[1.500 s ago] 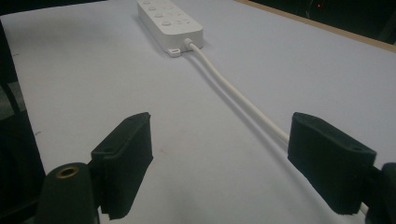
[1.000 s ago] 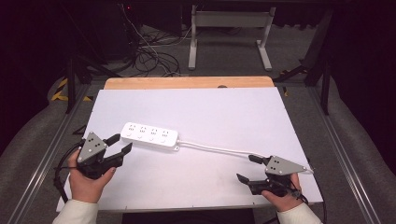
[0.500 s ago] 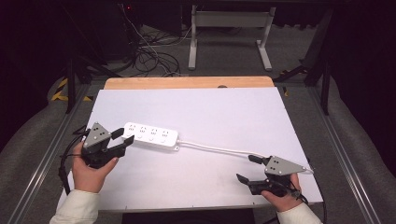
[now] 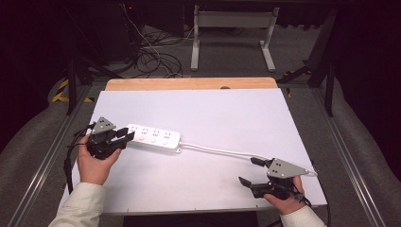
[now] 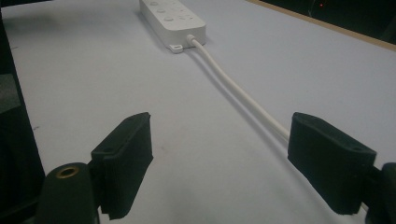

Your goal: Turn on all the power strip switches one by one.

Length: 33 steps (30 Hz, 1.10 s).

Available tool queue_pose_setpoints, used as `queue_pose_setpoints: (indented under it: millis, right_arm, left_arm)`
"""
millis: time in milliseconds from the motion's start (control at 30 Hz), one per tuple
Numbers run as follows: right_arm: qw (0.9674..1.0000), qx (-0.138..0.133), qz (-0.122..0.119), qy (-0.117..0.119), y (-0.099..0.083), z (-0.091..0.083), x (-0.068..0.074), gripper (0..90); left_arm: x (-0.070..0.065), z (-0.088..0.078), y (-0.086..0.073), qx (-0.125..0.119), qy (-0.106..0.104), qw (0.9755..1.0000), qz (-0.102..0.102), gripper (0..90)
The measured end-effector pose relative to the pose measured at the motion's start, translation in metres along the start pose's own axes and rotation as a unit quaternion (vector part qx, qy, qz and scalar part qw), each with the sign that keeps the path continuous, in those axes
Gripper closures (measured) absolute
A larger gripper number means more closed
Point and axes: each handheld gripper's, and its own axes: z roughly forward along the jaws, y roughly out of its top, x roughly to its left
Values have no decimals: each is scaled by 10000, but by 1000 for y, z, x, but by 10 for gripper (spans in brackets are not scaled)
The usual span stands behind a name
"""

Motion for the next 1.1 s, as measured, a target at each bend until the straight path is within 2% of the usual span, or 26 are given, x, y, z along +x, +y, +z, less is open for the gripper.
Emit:
queue_pose_setpoints:
  millis: [67,200,333,567,700,833,900,1100]
  right_arm:
    - [10000,-5,3,7,0,0,0,222]
    - [10000,1,5,10,0,0,0,222]
    - [10000,-1,-1,6,-1,0,0,222]
    - [10000,-2,-9,3,-1,0,0,222]
    - [10000,-2,-9,7,-1,0,0,222]
    - [10000,-3,-19,4,-1,0,-1,222]
    - [10000,-3,-23,6,-1,0,-1,222]
    - [10000,-7,-20,18,-1,-1,-1,221]
  left_arm:
    - [5,6,-1,20,-45,10000,-43,685]
    - [10,15,-3,68,14,9999,-113,717]
    - [16,22,-5,137,126,9997,-168,760]
    - [19,30,-7,276,384,9988,-129,878]
    - [21,35,-8,324,507,9981,-130,896]
    - [22,41,-10,351,510,9980,-143,897]
    - [24,43,-12,293,486,9982,-213,897]
    - [30,49,-19,332,452,9978,-367,898]
